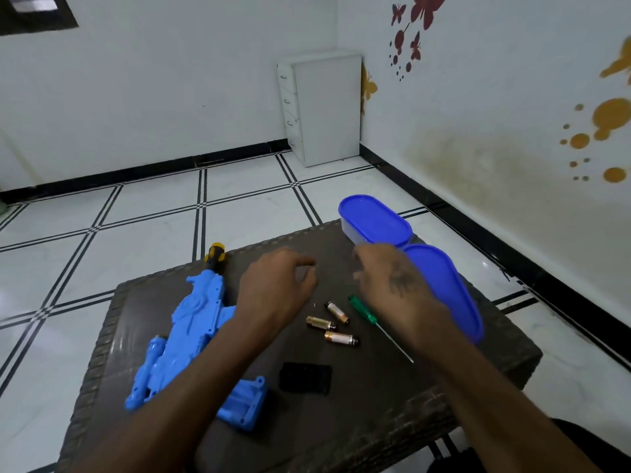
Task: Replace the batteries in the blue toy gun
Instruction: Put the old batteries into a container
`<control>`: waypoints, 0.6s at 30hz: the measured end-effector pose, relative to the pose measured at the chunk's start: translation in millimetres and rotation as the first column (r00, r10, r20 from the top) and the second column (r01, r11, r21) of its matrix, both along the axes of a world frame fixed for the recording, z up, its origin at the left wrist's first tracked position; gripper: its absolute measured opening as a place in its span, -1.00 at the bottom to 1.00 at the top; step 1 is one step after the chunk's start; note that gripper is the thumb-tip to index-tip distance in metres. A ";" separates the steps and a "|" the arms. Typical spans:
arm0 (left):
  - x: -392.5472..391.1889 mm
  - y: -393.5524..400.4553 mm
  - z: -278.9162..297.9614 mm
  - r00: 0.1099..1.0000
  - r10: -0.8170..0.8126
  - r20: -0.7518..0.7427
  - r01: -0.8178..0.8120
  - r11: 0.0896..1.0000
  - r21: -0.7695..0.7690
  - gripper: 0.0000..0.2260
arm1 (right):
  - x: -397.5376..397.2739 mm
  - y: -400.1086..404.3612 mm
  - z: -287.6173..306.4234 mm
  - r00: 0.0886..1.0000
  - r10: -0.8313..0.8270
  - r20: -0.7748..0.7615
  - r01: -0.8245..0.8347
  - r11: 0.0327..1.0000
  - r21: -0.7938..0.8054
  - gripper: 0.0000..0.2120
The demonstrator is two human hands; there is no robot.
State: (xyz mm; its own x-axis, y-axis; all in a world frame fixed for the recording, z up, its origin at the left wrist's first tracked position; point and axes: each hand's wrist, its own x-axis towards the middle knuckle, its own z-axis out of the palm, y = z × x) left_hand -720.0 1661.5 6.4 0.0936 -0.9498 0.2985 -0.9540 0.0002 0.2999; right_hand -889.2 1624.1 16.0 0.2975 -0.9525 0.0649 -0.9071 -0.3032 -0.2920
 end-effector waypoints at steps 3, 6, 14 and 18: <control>-5.9 -13.7 -1.9 1.000 0.000 -0.003 0.000 1.000 0.008 -0.72 | 2.3 -33.2 24.9 0.997 -0.066 -0.033 0.060 0.984 -0.166 -0.76; -13.3 -19.4 -5.4 1.000 -0.002 -0.005 0.003 1.000 0.019 -0.72 | 7.5 -73.0 30.6 0.981 -0.127 -0.146 0.117 0.990 -0.078 -0.61; 6.2 -16.1 -9.7 0.999 0.013 -0.048 -0.011 0.999 0.033 -0.70 | 8.3 -133.9 31.3 0.928 -0.016 -0.372 0.107 0.968 0.225 -0.17; 24.9 -15.7 -17.8 0.997 0.024 -0.073 -0.023 1.000 0.005 -0.55 | 2.4 -150.7 34.5 0.934 0.211 -0.287 -0.093 0.922 0.376 0.14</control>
